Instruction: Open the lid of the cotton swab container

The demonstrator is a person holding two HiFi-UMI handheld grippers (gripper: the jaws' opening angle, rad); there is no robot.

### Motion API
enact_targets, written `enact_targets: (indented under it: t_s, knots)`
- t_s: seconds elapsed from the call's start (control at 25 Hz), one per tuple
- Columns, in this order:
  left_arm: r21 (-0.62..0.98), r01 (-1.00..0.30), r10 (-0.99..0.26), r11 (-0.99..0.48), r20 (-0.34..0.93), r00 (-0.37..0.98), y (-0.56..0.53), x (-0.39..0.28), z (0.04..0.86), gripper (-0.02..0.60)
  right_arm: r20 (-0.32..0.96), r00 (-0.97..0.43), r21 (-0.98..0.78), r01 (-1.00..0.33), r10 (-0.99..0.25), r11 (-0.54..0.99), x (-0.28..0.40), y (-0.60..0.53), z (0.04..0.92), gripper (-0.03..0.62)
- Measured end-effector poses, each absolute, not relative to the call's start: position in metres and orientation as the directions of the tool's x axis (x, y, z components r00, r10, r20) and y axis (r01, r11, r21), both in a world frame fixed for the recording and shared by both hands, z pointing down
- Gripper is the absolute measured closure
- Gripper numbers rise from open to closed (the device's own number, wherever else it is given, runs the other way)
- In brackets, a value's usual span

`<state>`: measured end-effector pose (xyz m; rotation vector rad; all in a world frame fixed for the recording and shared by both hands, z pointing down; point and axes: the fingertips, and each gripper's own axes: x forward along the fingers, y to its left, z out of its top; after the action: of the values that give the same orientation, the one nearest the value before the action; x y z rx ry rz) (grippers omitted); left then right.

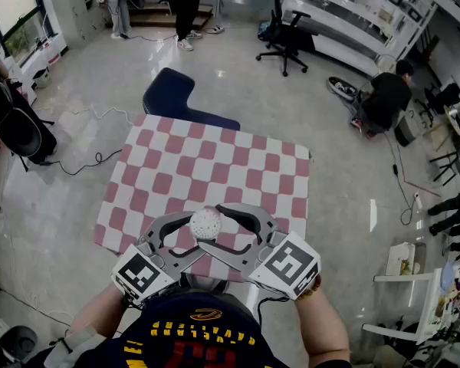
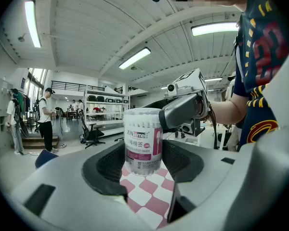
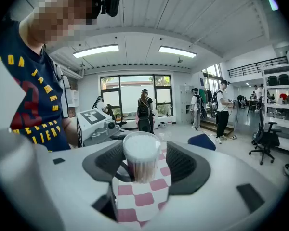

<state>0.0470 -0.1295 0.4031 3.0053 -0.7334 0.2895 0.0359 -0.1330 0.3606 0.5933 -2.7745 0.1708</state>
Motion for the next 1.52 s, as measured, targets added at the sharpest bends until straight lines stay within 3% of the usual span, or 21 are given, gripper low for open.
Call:
enact_targets:
  t_s: [0.72, 1.16, 1.52]
  knots:
    - [0.005, -0.442, -0.433, -0.897, 0.188, 0.882, -0.126, 0.046, 0.408, 0.336, 0.317, -0.881, -0.110, -0.403, -0.352, 0.909, 0.034, -0.129, 0.368, 0.349]
    - [-0.052, -0.424, -0.426, -0.904, 0.195, 0.884, -0.125, 0.043, 0.416, 0.337, 0.244, -0.922, -0.369, -0.374, -0.300, 0.851, 0.037, -0.131, 0.369, 0.350]
    - [-0.043, -0.420, -0.420, -0.907, 0.198, 0.886, -0.120, 0.040, 0.419, 0.337, 0.146, -0.909, -0.445, -0.412, -0.389, 0.795, 0.048, -0.147, 0.346, 0.350]
